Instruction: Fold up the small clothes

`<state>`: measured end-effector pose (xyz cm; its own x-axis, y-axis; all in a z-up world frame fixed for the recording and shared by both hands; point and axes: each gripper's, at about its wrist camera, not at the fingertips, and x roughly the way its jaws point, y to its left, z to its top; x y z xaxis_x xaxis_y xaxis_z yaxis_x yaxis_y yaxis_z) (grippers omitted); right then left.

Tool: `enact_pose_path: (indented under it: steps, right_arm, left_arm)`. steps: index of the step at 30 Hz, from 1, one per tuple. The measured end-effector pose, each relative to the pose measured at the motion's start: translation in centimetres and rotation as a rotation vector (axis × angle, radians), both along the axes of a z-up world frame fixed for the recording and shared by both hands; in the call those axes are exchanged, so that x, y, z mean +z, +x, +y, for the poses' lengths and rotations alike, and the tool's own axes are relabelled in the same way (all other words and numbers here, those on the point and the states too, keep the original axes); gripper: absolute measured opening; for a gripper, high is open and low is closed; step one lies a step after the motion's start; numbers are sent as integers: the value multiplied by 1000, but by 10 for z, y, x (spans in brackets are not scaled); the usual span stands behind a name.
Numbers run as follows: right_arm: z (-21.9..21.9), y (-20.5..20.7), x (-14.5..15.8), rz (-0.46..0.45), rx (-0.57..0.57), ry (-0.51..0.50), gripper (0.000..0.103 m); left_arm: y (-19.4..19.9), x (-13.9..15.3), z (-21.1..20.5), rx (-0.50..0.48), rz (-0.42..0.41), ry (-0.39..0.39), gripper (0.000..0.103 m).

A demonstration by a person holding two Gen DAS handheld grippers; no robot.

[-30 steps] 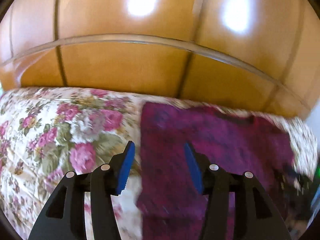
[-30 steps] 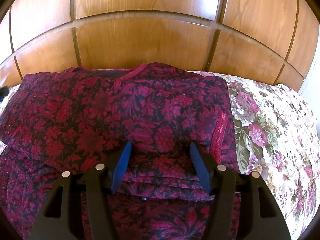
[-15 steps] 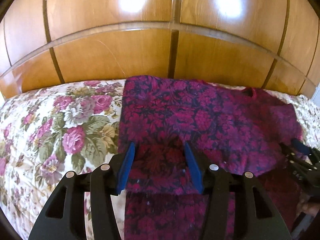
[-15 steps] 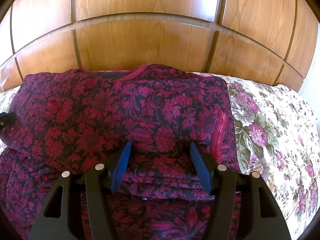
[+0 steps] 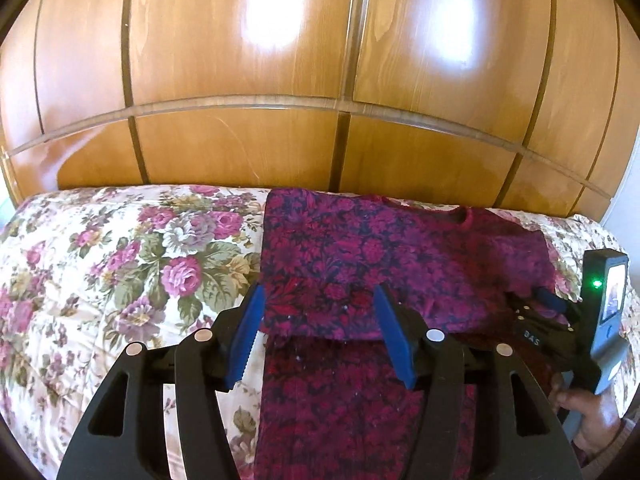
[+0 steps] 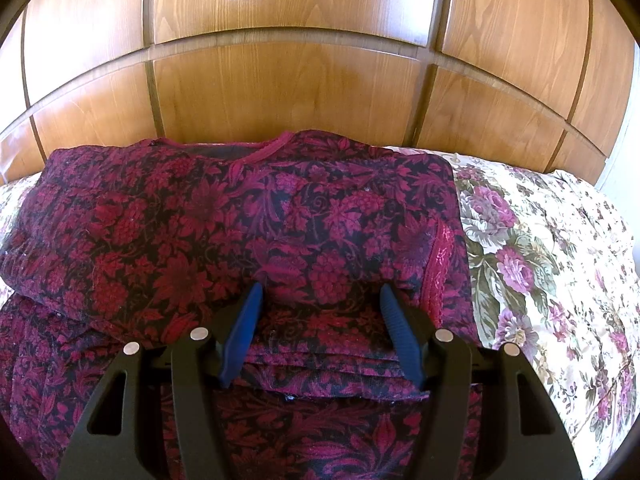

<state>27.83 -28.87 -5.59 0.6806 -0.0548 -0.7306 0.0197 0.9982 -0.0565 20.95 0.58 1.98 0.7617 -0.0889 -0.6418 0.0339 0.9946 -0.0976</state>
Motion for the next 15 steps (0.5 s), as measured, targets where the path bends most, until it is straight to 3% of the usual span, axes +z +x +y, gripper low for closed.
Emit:
enact_pose_path:
  steps: [5, 7, 8, 12, 15]
  right_arm:
    - [-1, 0, 3, 15, 3, 4, 62]
    - [-1, -3, 11, 27, 6, 0, 68]
    - [-2, -6, 15, 27, 3, 3, 76]
    - [-20, -28, 35, 13, -26, 122, 86]
    - [-40, -44, 41, 4, -60, 211, 84]
  left_arm:
    - [-11, 7, 3, 6, -7, -1, 56]
    - [-16, 10, 3, 8, -15, 5, 56]
    - [-18, 11, 3, 5, -15, 9, 56]
    - [-22, 6, 5, 0, 11, 10, 56]
    - [-22, -8, 16, 1, 79, -76, 65]
